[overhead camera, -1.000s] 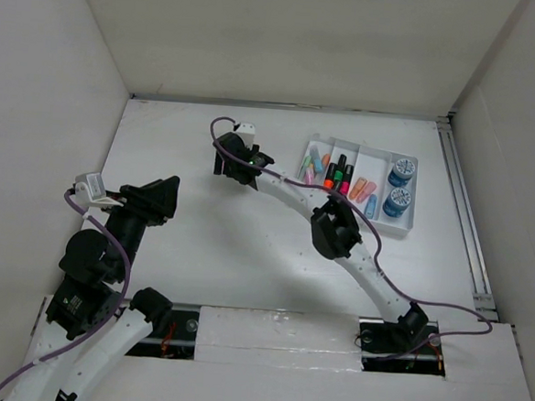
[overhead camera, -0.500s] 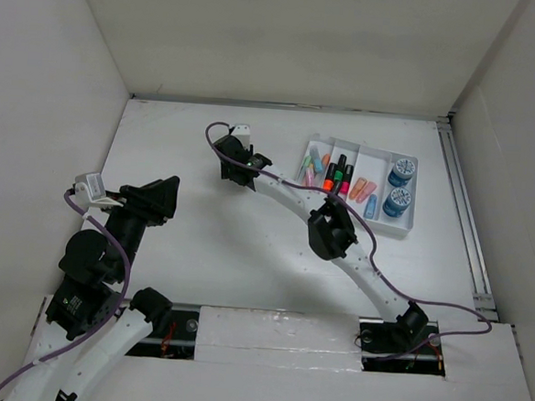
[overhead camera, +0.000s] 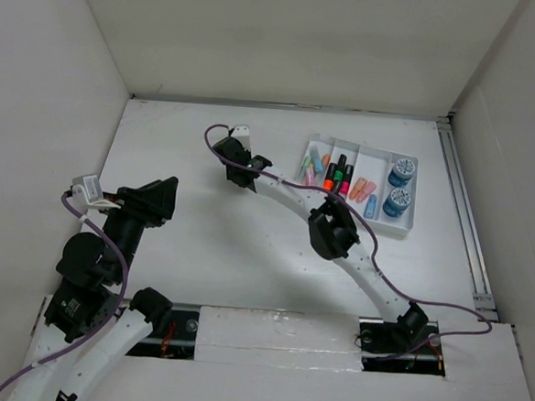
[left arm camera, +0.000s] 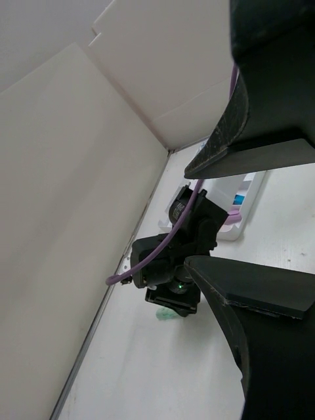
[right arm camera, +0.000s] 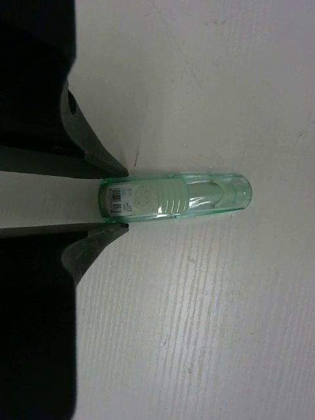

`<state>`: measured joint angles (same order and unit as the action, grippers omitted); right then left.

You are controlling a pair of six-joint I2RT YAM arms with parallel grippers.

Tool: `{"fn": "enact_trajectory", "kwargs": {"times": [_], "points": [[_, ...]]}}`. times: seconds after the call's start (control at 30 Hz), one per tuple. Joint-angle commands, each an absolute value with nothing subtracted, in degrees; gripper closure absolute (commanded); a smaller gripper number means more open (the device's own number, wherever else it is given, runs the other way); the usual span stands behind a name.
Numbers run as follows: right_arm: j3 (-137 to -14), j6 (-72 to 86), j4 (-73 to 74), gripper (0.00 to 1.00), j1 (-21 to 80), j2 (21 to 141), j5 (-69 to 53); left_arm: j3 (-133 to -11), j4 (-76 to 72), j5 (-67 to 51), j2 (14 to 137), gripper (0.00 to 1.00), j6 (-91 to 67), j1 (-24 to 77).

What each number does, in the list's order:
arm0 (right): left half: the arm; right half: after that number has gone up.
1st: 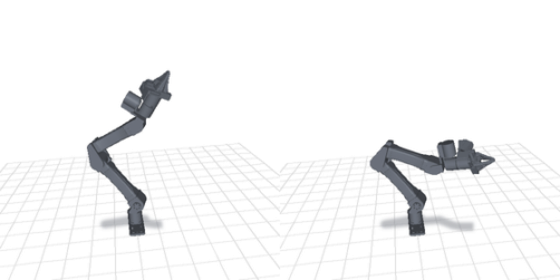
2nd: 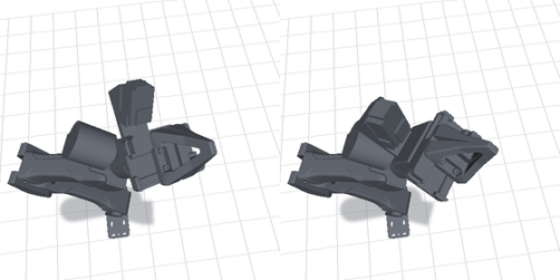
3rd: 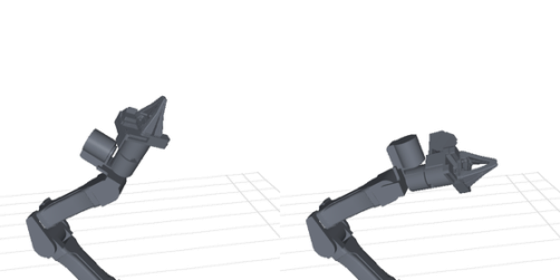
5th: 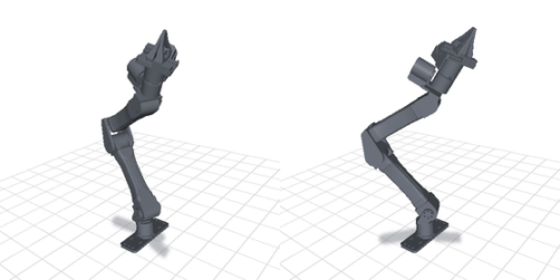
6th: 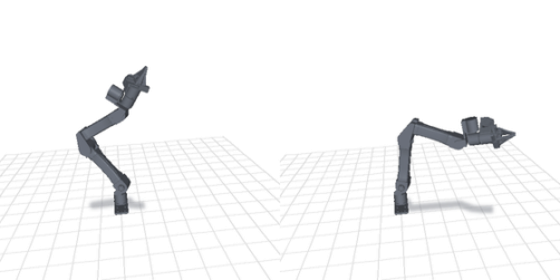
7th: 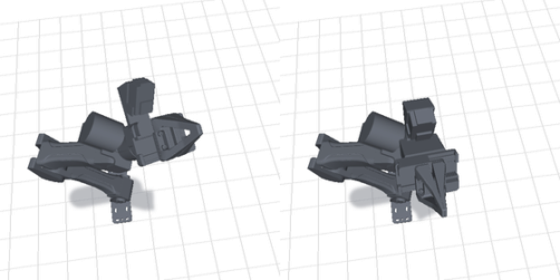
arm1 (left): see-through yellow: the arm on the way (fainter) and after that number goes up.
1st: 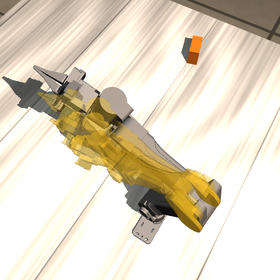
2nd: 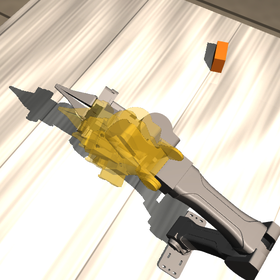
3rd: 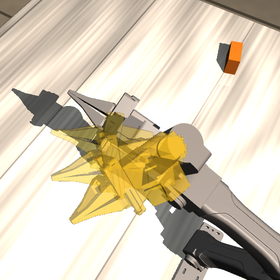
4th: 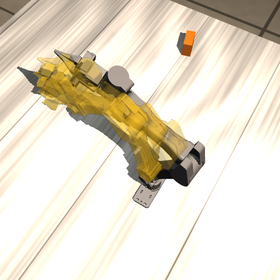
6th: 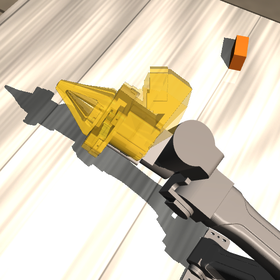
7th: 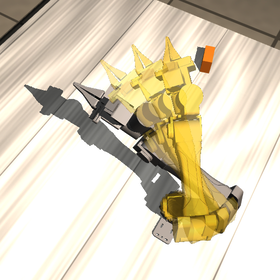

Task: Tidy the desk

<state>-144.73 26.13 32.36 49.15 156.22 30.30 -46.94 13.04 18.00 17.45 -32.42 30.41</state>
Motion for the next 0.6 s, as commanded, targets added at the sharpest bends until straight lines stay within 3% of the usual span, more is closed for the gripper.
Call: {"fn": "enact_trajectory", "kwargs": {"times": [0.0,0.13,0.17,0.33,0.57], "points": [[-142.6,26.1,32.7,0.76,49.3,152.9,32.2,-47.4,10.5,17.7,16.6,0.54,-31.8,30.7],[-126.2,30.3,22.0,0.86,50.4,141.3,33.5,-47.4,10.4,17.2,16.7,0.54,-31.8,30.7],[-117.5,31.3,19.0,0.86,50.4,138.1,32.8,-47.2,10.2,17.1,16.7,0.54,-31.8,30.7],[-96.8,36.3,7.7,0.86,49.8,117.0,32.4,-47.1,9.9,16.7,16.9,0.54,-31.7,30.7],[-77.6,40.9,3.3,0.87,44.3,98.3,35.3,-47.0,9.8,16.3,16.9,0.53,-31.6,30.7]]}}
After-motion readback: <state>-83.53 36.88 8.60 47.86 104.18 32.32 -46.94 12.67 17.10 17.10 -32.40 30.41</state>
